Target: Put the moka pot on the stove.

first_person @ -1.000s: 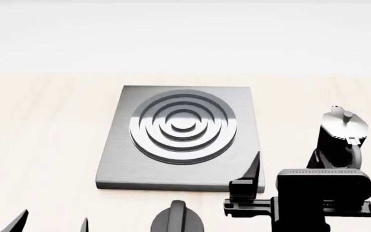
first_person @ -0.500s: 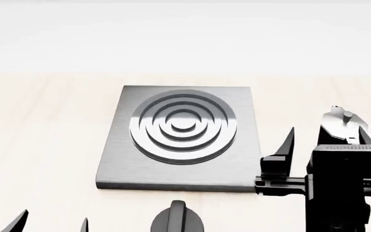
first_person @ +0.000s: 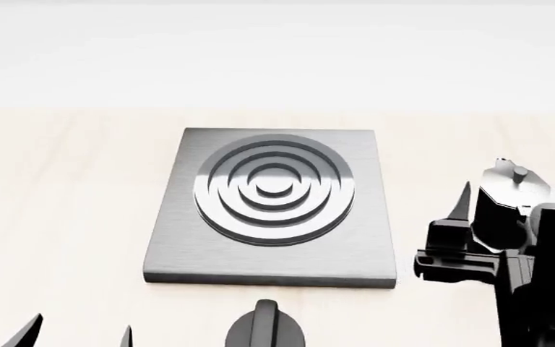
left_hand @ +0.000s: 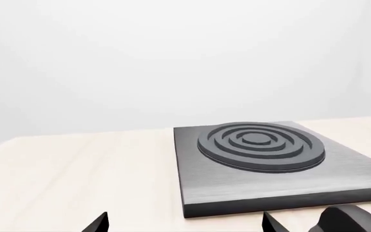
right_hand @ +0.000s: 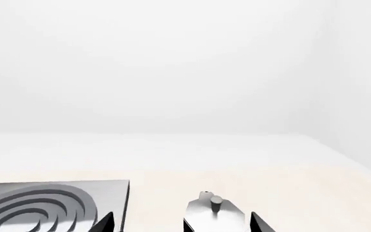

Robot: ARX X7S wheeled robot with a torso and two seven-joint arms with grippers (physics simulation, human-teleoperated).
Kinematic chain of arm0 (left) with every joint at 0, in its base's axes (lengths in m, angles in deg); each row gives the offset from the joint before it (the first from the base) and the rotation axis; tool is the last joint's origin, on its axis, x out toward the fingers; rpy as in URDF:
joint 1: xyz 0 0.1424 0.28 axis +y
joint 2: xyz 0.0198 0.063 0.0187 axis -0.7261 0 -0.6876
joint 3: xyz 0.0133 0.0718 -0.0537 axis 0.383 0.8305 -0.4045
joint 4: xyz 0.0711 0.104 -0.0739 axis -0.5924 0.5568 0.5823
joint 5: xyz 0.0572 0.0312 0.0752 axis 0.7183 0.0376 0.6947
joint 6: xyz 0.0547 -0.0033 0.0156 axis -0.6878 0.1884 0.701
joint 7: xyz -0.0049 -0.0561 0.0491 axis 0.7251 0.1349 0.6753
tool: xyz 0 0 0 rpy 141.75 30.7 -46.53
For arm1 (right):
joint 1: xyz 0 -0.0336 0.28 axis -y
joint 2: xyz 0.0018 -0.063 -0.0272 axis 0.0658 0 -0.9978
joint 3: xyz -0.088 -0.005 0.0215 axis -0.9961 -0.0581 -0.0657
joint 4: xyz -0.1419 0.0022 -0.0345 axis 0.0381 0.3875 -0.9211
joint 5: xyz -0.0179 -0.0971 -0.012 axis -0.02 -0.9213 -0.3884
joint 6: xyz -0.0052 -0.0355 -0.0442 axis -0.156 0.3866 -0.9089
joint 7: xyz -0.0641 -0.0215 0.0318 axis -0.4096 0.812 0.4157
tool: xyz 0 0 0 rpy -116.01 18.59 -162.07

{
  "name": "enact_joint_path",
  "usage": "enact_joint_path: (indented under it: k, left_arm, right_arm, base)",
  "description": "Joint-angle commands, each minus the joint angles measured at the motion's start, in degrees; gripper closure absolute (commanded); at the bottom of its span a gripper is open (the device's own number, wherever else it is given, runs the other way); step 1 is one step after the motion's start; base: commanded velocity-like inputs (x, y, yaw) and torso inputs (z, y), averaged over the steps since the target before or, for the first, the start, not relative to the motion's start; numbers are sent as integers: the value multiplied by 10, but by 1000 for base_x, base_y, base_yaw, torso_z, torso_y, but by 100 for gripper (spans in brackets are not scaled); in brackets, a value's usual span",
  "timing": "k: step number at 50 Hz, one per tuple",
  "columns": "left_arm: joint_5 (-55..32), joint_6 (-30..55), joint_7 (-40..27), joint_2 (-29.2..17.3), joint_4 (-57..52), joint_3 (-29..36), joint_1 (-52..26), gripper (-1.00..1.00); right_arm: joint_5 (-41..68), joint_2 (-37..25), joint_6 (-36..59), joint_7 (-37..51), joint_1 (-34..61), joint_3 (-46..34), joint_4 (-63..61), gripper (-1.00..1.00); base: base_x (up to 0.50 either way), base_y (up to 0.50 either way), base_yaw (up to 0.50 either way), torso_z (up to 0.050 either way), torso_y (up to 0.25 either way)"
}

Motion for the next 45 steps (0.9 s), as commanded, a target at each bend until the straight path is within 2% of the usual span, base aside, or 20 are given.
enact_joint_path:
  k: [1, 26, 45]
  left_arm:
    - [-2, 2, -3, -2, -2, 1, -1, -100]
    - [-4, 2, -8, -6, -5, 4, -1, -100]
    - [-5, 3, -12, -8, -7, 7, -2, -100]
  right_arm:
    - [44, 3, -8, -36, 11, 29, 36, -100]
    - [55, -7, -23, -53, -25, 58, 89, -100]
    - [50, -9, -32, -81, -9, 41, 146, -100]
  base:
    - [0, 0, 0, 0, 0]
    - [0, 0, 0, 0, 0]
    - [0, 0, 0, 0, 0]
